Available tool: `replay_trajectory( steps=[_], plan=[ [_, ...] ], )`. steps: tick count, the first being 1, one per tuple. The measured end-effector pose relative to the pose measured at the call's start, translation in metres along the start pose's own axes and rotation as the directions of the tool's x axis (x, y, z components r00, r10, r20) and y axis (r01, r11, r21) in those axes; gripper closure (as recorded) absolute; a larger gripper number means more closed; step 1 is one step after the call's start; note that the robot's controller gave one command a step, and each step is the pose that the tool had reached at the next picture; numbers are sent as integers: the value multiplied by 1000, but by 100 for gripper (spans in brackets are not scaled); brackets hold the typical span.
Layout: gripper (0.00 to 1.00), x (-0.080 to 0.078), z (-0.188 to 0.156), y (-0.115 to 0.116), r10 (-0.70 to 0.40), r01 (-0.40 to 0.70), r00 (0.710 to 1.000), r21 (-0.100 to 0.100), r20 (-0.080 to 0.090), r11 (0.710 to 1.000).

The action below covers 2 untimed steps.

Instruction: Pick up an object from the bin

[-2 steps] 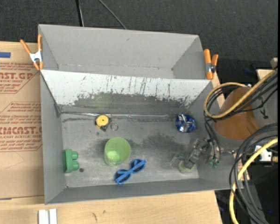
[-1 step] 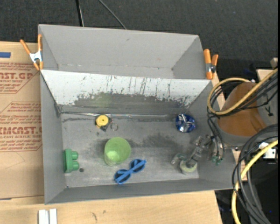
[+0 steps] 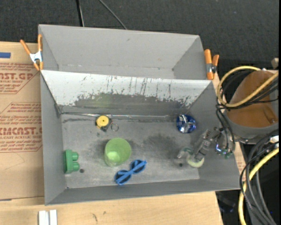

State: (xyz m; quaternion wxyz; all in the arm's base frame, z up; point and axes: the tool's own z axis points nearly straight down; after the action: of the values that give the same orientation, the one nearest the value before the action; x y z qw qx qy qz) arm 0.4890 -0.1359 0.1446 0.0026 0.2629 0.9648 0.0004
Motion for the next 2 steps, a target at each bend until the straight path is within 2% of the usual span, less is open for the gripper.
replay_trajectory(
  steps=[1,2],
  plan=[
    [100,0,-16,1,-1,1,1000,1,-3,1000],
    [100,0,-18,2,-3,3,1000,1,-4,1000]
  ],
)
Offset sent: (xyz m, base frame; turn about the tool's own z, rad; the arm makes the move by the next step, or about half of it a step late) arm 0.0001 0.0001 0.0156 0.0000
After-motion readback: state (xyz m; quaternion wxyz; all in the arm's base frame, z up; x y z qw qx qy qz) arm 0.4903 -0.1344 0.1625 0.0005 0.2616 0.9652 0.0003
